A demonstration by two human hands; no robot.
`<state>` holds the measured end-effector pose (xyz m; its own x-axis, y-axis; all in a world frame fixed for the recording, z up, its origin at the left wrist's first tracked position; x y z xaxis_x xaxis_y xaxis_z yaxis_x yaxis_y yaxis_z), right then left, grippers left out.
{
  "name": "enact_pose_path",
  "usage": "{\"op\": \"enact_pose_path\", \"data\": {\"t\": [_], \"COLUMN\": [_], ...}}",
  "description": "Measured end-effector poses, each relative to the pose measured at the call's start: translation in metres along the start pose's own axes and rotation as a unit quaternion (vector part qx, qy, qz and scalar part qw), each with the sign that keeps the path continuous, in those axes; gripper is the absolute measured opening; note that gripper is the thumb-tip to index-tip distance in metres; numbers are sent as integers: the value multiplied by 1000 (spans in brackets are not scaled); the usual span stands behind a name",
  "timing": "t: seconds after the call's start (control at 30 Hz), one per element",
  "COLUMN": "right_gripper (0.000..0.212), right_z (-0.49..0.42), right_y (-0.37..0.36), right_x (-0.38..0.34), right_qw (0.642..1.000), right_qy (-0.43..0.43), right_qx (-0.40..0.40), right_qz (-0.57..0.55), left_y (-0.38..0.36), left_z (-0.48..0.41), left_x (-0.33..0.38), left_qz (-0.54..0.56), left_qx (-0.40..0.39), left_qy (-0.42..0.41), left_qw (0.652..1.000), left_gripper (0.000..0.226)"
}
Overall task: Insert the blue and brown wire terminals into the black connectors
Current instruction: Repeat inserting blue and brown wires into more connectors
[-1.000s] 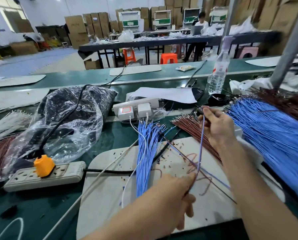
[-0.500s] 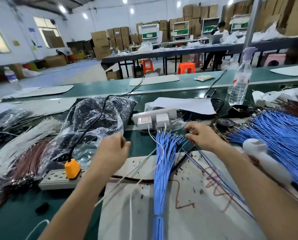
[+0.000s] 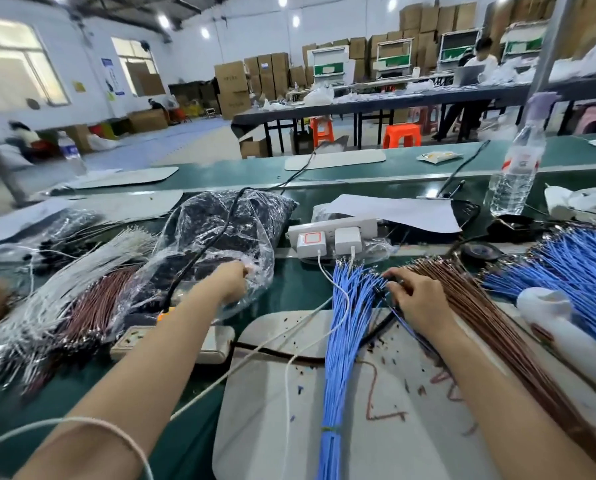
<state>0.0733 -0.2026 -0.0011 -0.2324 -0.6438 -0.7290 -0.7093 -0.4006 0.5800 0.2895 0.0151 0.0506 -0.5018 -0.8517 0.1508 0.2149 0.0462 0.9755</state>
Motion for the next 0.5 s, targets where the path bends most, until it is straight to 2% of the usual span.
{"op": "enact_pose_path", "data": {"t": [0.13, 0.27, 0.4, 0.5], "right_gripper": [27, 36, 51, 35], "right_z": [3, 5, 6, 7], "right_y": [0, 5, 6, 1], "right_x": [0, 2, -2, -6], "right_qw": [1000, 996, 988, 987], "right_qy": [0, -32, -58, -29], "right_qx": [11, 36, -20, -74], "right_qz": [27, 73, 142, 141], "left_y": [-13, -9, 5, 26], "left_z": [-4, -4, 5, 16], "left_x": [5, -1, -4, 0], "left_qz": [23, 27, 2, -15], "left_qx": [29, 62, 48, 10], "left_qy": [16, 26, 24, 35], "left_qw": [999, 997, 999, 999], "left_gripper": [22, 22, 17, 8]}}
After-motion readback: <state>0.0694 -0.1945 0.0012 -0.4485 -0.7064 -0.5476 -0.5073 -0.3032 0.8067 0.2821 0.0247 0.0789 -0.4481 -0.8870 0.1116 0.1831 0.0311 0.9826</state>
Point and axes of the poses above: each hand's wrist, its own z-axis away from the middle knuckle, its own y-axis out of the back of the hand, x = y × z, the point moved 2 cm from there along -z, towards the middle knuckle, and after that the axes turned 2 degrees about -y, right-handed, at the moved point
